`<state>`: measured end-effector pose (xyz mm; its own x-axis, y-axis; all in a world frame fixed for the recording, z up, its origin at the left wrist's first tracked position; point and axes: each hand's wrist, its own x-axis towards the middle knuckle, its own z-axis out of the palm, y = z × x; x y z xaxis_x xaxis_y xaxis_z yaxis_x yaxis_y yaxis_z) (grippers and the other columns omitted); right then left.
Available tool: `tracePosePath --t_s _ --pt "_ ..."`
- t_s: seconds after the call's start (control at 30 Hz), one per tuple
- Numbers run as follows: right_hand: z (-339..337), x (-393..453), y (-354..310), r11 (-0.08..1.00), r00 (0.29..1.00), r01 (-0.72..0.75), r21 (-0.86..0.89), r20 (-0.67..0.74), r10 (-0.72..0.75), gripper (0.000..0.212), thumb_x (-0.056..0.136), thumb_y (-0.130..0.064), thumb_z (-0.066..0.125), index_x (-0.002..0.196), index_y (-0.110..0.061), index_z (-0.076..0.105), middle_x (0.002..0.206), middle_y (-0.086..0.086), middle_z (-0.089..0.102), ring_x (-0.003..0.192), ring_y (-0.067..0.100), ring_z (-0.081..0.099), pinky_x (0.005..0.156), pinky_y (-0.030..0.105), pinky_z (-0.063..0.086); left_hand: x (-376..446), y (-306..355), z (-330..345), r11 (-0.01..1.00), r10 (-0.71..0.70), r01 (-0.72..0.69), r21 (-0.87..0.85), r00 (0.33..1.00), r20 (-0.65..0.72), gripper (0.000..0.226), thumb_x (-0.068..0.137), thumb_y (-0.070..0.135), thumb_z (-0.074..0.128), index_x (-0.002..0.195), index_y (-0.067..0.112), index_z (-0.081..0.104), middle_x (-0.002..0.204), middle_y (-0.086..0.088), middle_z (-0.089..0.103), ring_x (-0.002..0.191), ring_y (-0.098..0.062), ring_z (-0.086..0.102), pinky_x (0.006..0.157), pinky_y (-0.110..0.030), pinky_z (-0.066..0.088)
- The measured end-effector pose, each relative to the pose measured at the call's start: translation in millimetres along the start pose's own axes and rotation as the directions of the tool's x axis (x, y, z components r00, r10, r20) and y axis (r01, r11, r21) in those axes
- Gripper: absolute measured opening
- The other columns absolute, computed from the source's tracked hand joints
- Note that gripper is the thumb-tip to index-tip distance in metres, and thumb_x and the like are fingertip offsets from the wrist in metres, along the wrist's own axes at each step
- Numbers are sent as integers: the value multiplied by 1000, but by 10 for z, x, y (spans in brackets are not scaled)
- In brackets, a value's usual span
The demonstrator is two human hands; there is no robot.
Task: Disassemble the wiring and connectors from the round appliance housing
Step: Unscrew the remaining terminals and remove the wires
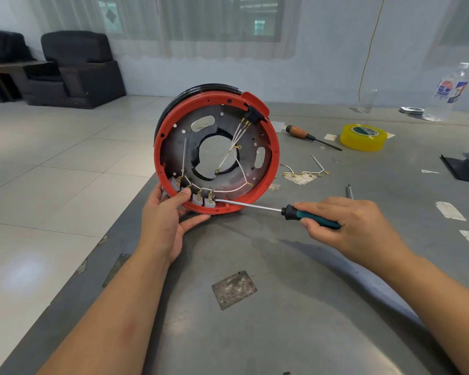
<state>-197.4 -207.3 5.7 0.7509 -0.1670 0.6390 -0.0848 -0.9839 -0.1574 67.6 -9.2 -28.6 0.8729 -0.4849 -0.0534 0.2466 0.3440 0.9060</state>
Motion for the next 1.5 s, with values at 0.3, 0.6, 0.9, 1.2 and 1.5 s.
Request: tracePosePath --t_s 0.3,0.6,0.9,1.2,1.5 --pt "58 -33 -8 1000 1000 10 -1 -21 -10 28 91 -26 74 119 -21 76 86 -5 72 67 13 63 57 32 58 -5 20 -11 999 -23 23 -35 999 -25 34 102 6 64 133 18 66 113 -7 80 98 -36 79 73 -51 66" --pt "60 -29 -2 998 998 44 -41 -35 -45 30 89 -20 78 119 -20 76 88 -1 73 68 20 67 55 38 58 -3 30 -16 998 -38 37 -44 999 -26 32 102 5 63 132 15 66 117 -12 78 99 -38 79 72 -50 66" --pt "59 -28 11 996 996 64 -67 -51 -67 32 91 -30 67 120 -21 76 87 -1 73 68 19 67 54 37 58 -1 19 -29 998 -36 35 -58 999 -11 32 101 7 63 132 15 66 118 -12 79 101 -38 78 74 -50 66" --pt "170 -38 -49 989 995 74 -126 -58 -82 30 90 -29 69 118 -20 77 82 -2 72 65 19 66 59 19 40 -4 16 -13 998 -6 3 -68 999 -47 29 102 6 63 129 16 66 115 -12 79 100 -37 79 72 -48 66" --pt "221 -47 -146 994 995 76 -73 -57 -81 31 97 -32 64 124 -19 74 85 1 72 66 23 67 51 40 56 -12 32 1 995 0 -9 -99 996 -90 26 103 5 61 127 14 66 110 -14 80 98 -39 79 73 -50 66"
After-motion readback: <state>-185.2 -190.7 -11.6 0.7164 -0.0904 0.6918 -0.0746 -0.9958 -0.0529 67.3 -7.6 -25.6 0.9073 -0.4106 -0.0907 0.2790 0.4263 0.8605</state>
